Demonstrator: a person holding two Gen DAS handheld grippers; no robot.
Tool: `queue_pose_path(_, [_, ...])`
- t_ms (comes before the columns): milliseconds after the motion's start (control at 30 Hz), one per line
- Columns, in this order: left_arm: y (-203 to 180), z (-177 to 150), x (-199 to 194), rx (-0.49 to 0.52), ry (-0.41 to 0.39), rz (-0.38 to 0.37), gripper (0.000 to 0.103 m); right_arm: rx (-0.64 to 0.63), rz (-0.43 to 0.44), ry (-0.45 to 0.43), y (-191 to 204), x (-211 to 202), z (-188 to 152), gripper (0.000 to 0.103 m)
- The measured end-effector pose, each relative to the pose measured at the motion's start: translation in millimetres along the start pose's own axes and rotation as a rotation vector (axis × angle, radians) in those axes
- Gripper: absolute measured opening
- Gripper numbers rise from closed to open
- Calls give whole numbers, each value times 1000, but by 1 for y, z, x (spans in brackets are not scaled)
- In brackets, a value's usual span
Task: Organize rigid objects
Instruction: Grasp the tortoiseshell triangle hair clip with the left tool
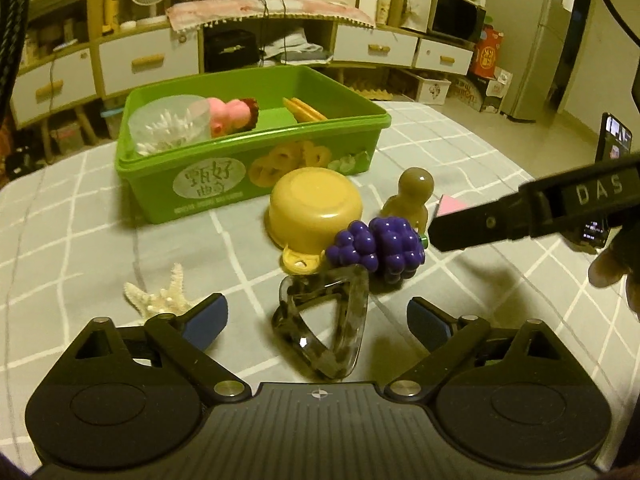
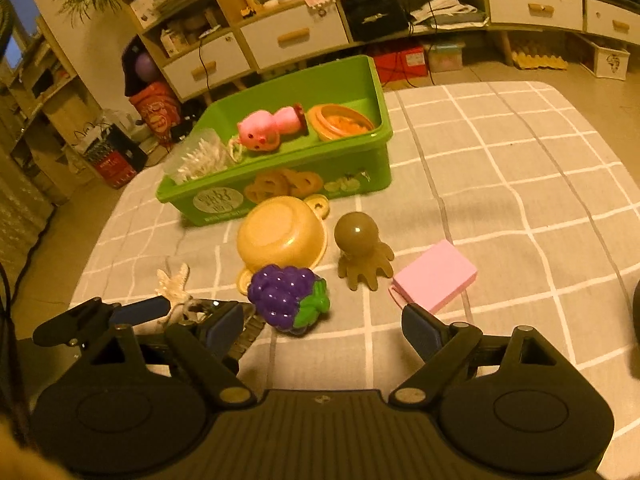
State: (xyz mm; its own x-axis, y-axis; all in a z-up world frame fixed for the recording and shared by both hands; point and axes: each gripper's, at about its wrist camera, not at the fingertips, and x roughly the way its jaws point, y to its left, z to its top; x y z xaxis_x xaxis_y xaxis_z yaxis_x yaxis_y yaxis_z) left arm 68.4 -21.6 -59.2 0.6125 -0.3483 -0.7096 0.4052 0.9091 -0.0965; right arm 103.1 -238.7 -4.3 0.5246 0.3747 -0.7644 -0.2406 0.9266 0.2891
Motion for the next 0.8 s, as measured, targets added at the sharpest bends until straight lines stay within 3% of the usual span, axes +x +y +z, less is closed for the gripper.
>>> queue_pose_path(200, [-5, -2, 9, 12, 19, -8, 80, -16, -6, 22, 3, 8, -2, 67])
queue_pose_path(367, [-5, -4, 13, 28, 39, 12, 59, -5, -5, 41, 3, 15, -3, 67])
queue_pose_path(800, [11, -6, 0, -30, 44, 77, 54, -9, -24, 69, 10, 33, -2, 67])
